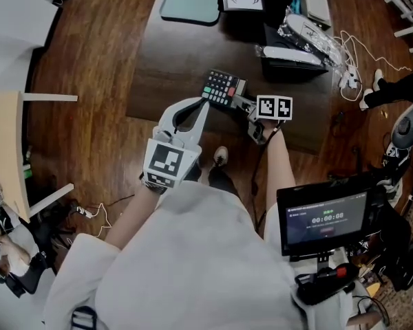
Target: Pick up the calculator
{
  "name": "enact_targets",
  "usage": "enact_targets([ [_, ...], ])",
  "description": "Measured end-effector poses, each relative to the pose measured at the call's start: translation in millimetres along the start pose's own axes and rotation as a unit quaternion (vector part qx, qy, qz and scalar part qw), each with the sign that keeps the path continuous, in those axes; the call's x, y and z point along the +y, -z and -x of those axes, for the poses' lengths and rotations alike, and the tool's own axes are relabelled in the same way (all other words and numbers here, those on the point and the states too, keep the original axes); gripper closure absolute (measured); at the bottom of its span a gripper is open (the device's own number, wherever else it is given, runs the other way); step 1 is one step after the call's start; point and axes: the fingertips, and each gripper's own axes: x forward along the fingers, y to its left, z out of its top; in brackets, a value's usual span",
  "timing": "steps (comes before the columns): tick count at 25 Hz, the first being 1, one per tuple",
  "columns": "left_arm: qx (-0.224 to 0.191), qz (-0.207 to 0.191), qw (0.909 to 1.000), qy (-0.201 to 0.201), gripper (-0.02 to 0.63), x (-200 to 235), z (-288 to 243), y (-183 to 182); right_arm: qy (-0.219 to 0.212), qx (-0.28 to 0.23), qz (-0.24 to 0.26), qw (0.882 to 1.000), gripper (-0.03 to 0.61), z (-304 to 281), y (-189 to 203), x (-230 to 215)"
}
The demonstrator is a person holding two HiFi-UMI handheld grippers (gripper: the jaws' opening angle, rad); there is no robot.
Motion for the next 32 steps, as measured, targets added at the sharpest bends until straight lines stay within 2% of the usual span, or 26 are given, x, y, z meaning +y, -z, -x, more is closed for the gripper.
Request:
enact_targets([
  [4,0.006,0.012,0.9999,-0.002,0.607,1.6,-0.7,3.9,-0.018,0.012,-0.022,1.0,0.419,-5.1,2.3,2.6],
  [7,0.004,0.019,0.9998,-0.004,0.607,4.2,-2.2,3.8,-0.04,0.026,-0.047,0.998,0.483,-7.9,2.4,6.9],
  [12,0.007,0.015,0.9999,-0.002,0.607,5.3,-1.5,5.4,-0.055,0.021,-0.076,0.995,0.497,-6.9,2.7,7.9],
  [15,0.007,0.015,0.9999,0.001,0.607,4.6,-2.2,5.9,-0.053,0.012,-0.068,0.996,0.503,-6.2,0.6,10.1],
  [21,0.006,0.012,0.9999,0.006,0.607,2.8,-3.3,8.4,-0.028,-0.002,-0.02,0.999,0.511,-3.8,-7.4,14.9],
  [25,0.0,0.007,1.0,0.007,0.607,2.3,-1.1,6.8,0.012,-0.03,0.02,0.999,0.514,10.0,-22.2,18.5],
  [32,-0.009,0.0,0.9999,0.011,0.607,2.3,0.4,2.9,0.091,-0.115,0.072,0.987,0.52,60.3,-66.2,21.4],
])
